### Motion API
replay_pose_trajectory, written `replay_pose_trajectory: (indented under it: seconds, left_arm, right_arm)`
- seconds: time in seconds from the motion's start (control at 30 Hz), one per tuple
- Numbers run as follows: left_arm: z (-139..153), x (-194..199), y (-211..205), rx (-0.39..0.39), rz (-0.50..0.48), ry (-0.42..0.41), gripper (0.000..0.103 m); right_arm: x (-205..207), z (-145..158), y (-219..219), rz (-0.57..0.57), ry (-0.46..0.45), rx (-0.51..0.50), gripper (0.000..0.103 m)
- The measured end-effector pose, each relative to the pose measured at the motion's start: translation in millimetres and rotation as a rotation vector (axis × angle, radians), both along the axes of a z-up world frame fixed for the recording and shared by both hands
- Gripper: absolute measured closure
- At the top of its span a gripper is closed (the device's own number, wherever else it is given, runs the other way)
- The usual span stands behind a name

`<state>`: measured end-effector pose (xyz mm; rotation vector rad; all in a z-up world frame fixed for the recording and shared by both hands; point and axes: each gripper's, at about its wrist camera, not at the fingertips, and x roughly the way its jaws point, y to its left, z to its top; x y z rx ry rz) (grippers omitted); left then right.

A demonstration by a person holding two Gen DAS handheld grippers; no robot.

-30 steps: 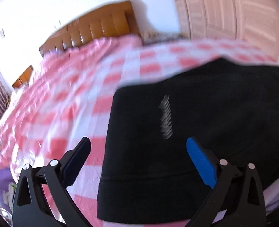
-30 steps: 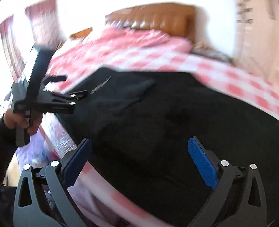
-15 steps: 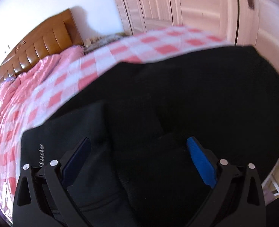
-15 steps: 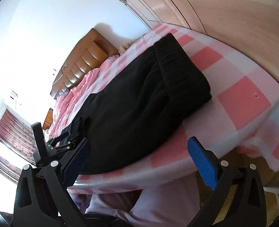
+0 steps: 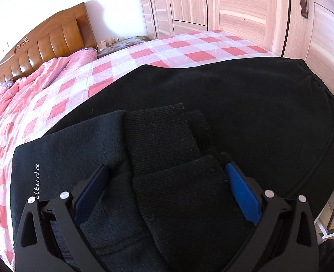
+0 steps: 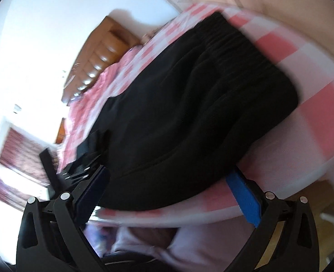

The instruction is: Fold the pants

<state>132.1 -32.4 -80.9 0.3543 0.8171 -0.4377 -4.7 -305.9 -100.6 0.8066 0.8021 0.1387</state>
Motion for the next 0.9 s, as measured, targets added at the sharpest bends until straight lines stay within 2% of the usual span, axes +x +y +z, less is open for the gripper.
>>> replay_pose_trajectory:
  seconds: [0.07, 0.17, 0.27, 0.33, 0.37, 0.4, 0.43, 0.47, 0.53, 0.6, 0.67, 0.7, 0.77, 0.8, 0.9]
  left_arm:
    - [0.3, -0.7, 0.5, -0.004, -0.001, -0.001, 0.001]
    - [0.3, -0.2, 0.4, -0.003, -0.005, 0.004, 0.001]
    - [1.5, 0.7, -0.4, 0.006, -0.015, 0.016, 0.001]
    - [5.7, 1.6, -1.2, 0.018, -0.030, 0.039, 0.001]
    - [9.4, 2.2, -1.6, 0.025, -0.037, 0.048, 0.002]
    - [15.0, 1.5, -1.6, 0.027, -0.041, 0.050, 0.003]
    - [27.3, -0.8, -1.9, 0.013, -0.042, 0.037, 0.004]
    - [38.5, -2.2, -3.4, -0.006, -0.047, 0.026, 0.004]
    - [69.1, -3.3, -17.8, -0.042, -0.081, 0.002, 0.004]
    - [99.2, 1.0, -50.6, -0.039, -0.135, -0.012, 0.003]
    - [119.4, 8.3, -87.9, -0.048, -0.193, 0.024, 0.002]
    - [127.1, 13.2, -110.9, -0.053, -0.232, 0.067, 0.002]
    - [136.1, 25.8, -168.9, -0.047, -0.332, 0.208, 0.002]
    - [136.7, 29.0, -194.6, -0.023, -0.361, 0.261, 0.002]
    - [128.0, 25.6, -280.2, 0.150, -0.445, 0.363, 0.002]
  right_arm:
    - [3.7, 0.9, 0.7, -0.036, -0.001, -0.008, 0.005]
    - [9.5, 0.8, -7.5, -0.144, -0.005, 0.043, 0.005]
    - [18.2, 3.1, -2.5, -0.206, 0.011, 0.022, 0.004]
    - [18.7, 4.7, 5.8, -0.215, 0.007, -0.038, 0.016]
    - [17.3, 3.6, 6.8, -0.225, 0.004, -0.057, 0.030]
    - [15.0, 2.4, 5.1, -0.239, -0.005, -0.065, 0.049]
    - [11.3, -2.6, -1.0, -0.265, -0.005, -0.058, 0.060]
    - [8.4, -7.3, -6.5, -0.282, -0.019, -0.043, 0.067]
    - [2.2, -12.2, -11.0, -0.286, -0.084, -0.020, 0.069]
    - [-1.6, -6.7, -1.0, -0.285, -0.134, -0.122, 0.070]
    - [-1.0, -0.2, 7.5, -0.289, -0.169, -0.206, 0.070]
    - [-0.8, 3.0, 11.8, -0.290, -0.184, -0.247, 0.070]
    - [1.2, 10.5, 23.2, -0.292, -0.213, -0.349, 0.070]
    - [2.2, 13.7, 28.3, -0.292, -0.221, -0.389, 0.070]
    - [5.0, 23.6, 44.2, -0.289, -0.254, -0.520, 0.070]
